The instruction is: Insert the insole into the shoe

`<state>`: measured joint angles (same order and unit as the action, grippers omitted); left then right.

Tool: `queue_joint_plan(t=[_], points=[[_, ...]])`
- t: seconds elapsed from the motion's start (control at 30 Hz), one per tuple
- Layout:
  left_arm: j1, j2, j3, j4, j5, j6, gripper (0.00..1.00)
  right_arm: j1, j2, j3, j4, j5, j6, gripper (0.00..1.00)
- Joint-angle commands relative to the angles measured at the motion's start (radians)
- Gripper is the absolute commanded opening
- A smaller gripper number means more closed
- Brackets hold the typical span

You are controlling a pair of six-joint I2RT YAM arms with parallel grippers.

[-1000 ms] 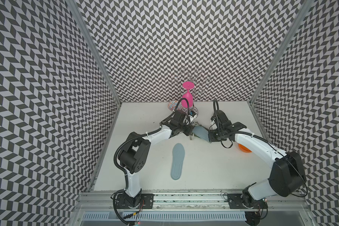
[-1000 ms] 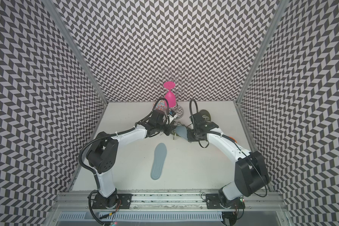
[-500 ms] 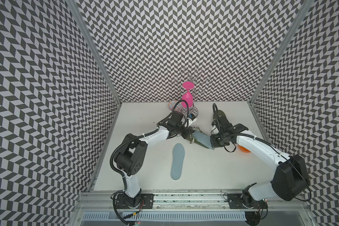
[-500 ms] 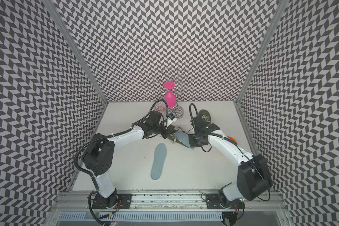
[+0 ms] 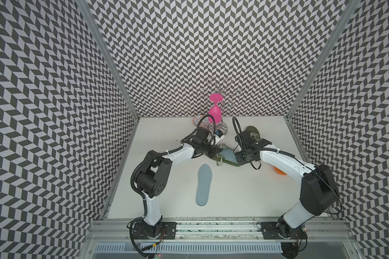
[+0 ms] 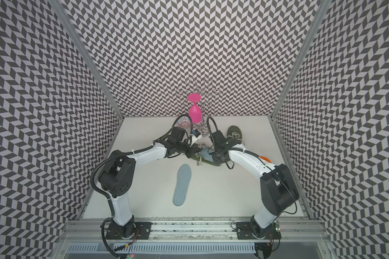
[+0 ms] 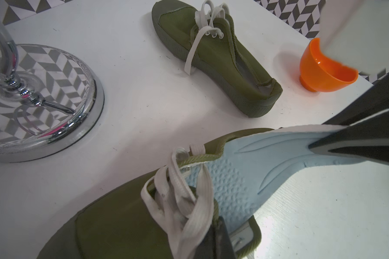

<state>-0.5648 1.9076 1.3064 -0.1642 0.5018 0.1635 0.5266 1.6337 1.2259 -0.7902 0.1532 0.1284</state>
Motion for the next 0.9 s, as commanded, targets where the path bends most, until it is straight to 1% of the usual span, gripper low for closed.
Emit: queue_joint_plan(t=[0.0, 0.07, 0.2, 0.27, 0.3, 0.37, 0.4, 0.47, 0.57, 0.7, 0.8, 0.87], points=[[-0.009, 0.004, 0.040, 0.052, 0.071, 0.007, 0.00, 0.007, 0.012, 0.015, 0.152, 0.011, -0.046, 0.08], [-0.009, 0.007, 0.041, 0.055, 0.072, 0.007, 0.00, 0.006, 0.017, 0.028, 0.169, -0.007, -0.050, 0.09], [-0.008, 0.016, 0.036, 0.068, 0.061, 0.004, 0.00, 0.006, 0.020, 0.041, 0.220, -0.126, -0.068, 0.10], [-0.004, 0.021, 0.036, 0.078, 0.035, -0.011, 0.00, 0.006, 0.035, 0.048, 0.225, -0.194, -0.082, 0.10], [-0.001, 0.025, 0.036, 0.086, 0.002, -0.032, 0.00, 0.007, 0.049, 0.055, 0.223, -0.218, -0.083, 0.10], [0.005, 0.027, 0.041, 0.084, -0.046, -0.056, 0.00, 0.003, 0.072, 0.063, 0.209, -0.205, -0.065, 0.10], [0.005, 0.025, 0.040, 0.088, -0.109, -0.083, 0.00, -0.002, 0.084, 0.066, 0.202, -0.186, -0.047, 0.10], [0.004, 0.018, 0.031, 0.095, -0.171, -0.114, 0.00, -0.022, 0.102, 0.073, 0.187, -0.175, -0.006, 0.10], [0.000, 0.001, 0.003, 0.118, -0.258, -0.154, 0.00, -0.057, 0.097, 0.065, 0.195, -0.204, 0.061, 0.11], [-0.022, 0.000, 0.013, 0.090, -0.404, -0.141, 0.04, -0.074, 0.087, 0.067, 0.205, -0.297, 0.089, 0.11], [-0.027, 0.020, 0.039, 0.067, -0.457, -0.120, 0.07, -0.076, 0.094, 0.073, 0.212, -0.378, 0.099, 0.11], [-0.028, 0.032, 0.053, 0.065, -0.470, -0.104, 0.10, -0.076, 0.104, 0.077, 0.215, -0.415, 0.104, 0.11]])
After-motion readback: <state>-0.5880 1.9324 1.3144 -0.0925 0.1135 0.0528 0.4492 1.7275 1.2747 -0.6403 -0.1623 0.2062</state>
